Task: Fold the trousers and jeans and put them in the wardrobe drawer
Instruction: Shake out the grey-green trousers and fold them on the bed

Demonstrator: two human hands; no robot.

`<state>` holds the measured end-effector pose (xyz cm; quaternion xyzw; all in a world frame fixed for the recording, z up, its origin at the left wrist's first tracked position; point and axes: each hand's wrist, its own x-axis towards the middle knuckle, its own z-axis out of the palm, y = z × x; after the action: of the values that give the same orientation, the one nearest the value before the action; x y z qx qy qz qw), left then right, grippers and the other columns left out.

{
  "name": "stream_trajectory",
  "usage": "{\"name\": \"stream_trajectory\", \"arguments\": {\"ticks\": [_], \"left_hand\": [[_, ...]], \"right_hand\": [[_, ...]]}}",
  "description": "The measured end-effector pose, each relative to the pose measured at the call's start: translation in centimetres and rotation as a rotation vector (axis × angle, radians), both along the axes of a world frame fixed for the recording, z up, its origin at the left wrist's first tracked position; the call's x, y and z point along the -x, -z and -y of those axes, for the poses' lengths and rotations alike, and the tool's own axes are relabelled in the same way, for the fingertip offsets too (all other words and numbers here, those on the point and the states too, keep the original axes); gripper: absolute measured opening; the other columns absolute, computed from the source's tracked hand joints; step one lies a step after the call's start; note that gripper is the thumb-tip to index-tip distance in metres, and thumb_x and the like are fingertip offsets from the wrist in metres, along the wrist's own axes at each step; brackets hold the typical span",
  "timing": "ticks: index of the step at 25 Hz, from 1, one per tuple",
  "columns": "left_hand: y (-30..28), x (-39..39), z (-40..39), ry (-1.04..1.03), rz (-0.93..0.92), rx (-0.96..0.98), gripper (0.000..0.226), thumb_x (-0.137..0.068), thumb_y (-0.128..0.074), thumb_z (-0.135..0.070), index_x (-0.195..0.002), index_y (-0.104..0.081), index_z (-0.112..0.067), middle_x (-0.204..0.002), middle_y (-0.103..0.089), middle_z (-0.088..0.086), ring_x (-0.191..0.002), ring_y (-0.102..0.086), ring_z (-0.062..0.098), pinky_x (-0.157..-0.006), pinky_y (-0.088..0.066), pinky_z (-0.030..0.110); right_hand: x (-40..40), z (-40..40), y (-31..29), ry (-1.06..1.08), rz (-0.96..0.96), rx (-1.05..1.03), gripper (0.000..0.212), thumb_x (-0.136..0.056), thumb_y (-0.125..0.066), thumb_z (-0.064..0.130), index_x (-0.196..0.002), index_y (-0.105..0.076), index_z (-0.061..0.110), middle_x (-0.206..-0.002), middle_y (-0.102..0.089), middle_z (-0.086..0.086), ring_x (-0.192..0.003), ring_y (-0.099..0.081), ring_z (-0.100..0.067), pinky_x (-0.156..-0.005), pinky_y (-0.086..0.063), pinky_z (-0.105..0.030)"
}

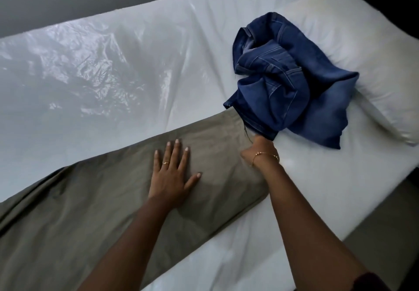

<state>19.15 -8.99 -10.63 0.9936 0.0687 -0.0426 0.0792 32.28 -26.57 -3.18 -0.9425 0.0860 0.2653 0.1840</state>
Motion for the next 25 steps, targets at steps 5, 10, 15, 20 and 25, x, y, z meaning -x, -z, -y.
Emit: {"name": "stream_trajectory", "arguments": {"ticks": [5,10,15,20,25], "left_hand": [[-3.7,-0.1,-0.6,-0.429,0.244,1.064,0.033,-0.092,-0.049,-0.038,-0.101,-0.068,-0.013,-0.105,-0.07,0.005,-0.095,-0.064,0.015,-0.091,-0.048,0.034],[-4.2,2.2,-2.7,-0.819,0.143,1.331,0.024,-0.088,-0.061,-0.029,-0.076,-0.061,-0.008,-0.069,-0.061,0.007,-0.068,-0.057,0.024,-0.058,-0.047,0.03],[-3.7,5.3,-4.2,-0.75,0.375,0.939,0.012,-0.089,-0.058,-0.007,-0.097,-0.061,-0.015,-0.093,-0.064,0.005,-0.083,-0.059,0.02,-0.077,-0.049,0.034],[-3.2,6.5,-4.7,-0.644,0.382,0.539,0.048,-0.088,-0.056,-0.008,-0.133,-0.041,-0.002,-0.13,-0.051,0.018,-0.115,-0.05,0.033,-0.095,-0.04,0.041],[-0.4,7.4,-4.2,-0.135,0.147,0.089,0.069,-0.091,-0.025,-0.051,-0.142,-0.033,-0.004,-0.152,-0.025,0.017,-0.143,-0.003,0.029,-0.114,-0.005,0.044]], "right_hand": [[7.0,-5.9,-3.8,-0.385,0.112,0.036,0.032,-0.092,-0.048,0.009,-0.124,-0.047,0.007,-0.122,-0.057,-0.015,-0.111,-0.057,-0.032,-0.087,-0.047,-0.037],[15.1,-10.8,-2.9,-0.552,0.097,-0.056,0.032,-0.095,-0.043,0.007,-0.127,-0.042,0.005,-0.128,-0.049,-0.017,-0.115,-0.052,-0.033,-0.089,-0.045,-0.04],[17.9,-11.1,-1.9,-0.495,0.155,-0.23,0.032,-0.086,-0.051,0.033,-0.109,-0.057,0.011,-0.11,-0.057,-0.013,-0.102,-0.055,-0.03,-0.078,-0.044,-0.034],[17.0,-10.0,2.1,-0.51,0.395,0.097,0.053,-0.083,-0.032,0.049,-0.121,-0.061,0.026,-0.131,-0.056,-0.012,-0.123,-0.051,-0.037,-0.09,-0.045,-0.056],[16.9,-9.0,5.0,-0.592,0.396,0.135,0.048,-0.083,-0.035,0.046,-0.122,-0.06,0.031,-0.132,-0.057,-0.01,-0.12,-0.053,-0.039,-0.087,-0.043,-0.062]]}}
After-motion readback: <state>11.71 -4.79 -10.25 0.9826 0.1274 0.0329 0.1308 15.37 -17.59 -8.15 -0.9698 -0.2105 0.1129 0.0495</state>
